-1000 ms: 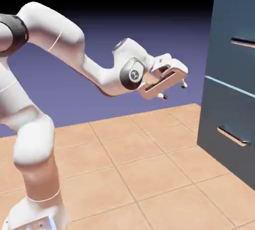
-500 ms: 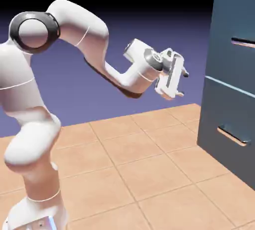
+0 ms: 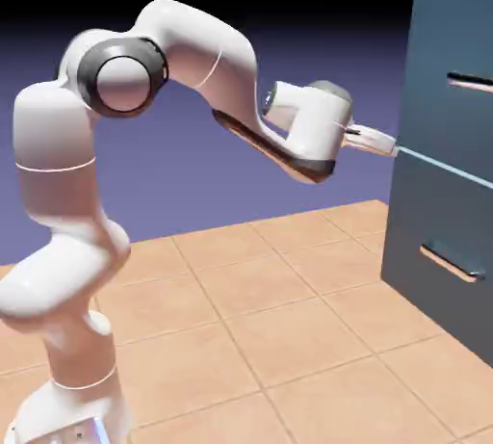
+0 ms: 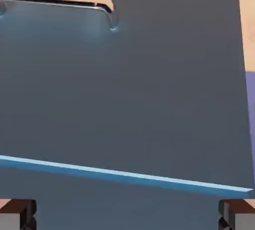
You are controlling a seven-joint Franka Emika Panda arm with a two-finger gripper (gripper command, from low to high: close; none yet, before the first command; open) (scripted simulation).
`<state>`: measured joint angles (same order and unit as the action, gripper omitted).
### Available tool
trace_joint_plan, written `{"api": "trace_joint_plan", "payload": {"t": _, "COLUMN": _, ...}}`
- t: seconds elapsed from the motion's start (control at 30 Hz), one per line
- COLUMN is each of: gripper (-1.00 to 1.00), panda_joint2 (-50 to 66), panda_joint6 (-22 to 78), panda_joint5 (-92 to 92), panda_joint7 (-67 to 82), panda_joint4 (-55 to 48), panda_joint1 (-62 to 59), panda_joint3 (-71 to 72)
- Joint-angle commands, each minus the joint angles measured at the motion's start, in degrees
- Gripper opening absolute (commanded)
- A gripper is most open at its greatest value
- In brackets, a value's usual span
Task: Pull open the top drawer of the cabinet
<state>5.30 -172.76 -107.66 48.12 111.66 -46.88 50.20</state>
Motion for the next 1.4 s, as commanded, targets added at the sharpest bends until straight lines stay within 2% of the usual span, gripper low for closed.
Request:
{"api": "trace_joint_plan", "payload": {"t": 0.0, "gripper": 0.0, "panda_joint2": 0.9, "panda_joint6": 0.0, "panda_joint5": -2.5, "panda_joint7": 2.1, "panda_joint4": -1.1, "panda_joint1": -1.0, "panda_joint3": 1.2}}
{"api": "trace_joint_plan", "payload": {"t": 0.63, "gripper": 0.0, "panda_joint2": 17.4, "panda_joint6": 0.6, "panda_joint5": -49.3, "panda_joint7": 41.4, "panda_joint4": -22.6, "panda_joint1": -21.6, "panda_joint3": 23.0}}
{"api": "trace_joint_plan", "payload": {"t": 0.97, "gripper": 0.0, "panda_joint2": 25.3, "panda_joint6": -1.2, "panda_joint5": -39.1, "panda_joint7": 55.9, "panda_joint4": -35.0, "panda_joint1": -4.8, "panda_joint3": 9.1}}
{"api": "trace_joint_plan", "payload": {"t": 1.0, "gripper": -1.0, "panda_joint2": 25.3, "panda_joint6": -1.2, "panda_joint5": -39.1, "panda_joint7": 55.9, "panda_joint4": -35.0, "panda_joint1": -4.8, "panda_joint3": 9.1}}
{"api": "trace_joint_plan", "payload": {"t": 1.37, "gripper": -1.0, "panda_joint2": 17.5, "panda_joint6": 1.2, "panda_joint5": -49.0, "panda_joint7": 42.2, "panda_joint4": -20.6, "panda_joint1": -25.6, "panda_joint3": 26.9}}
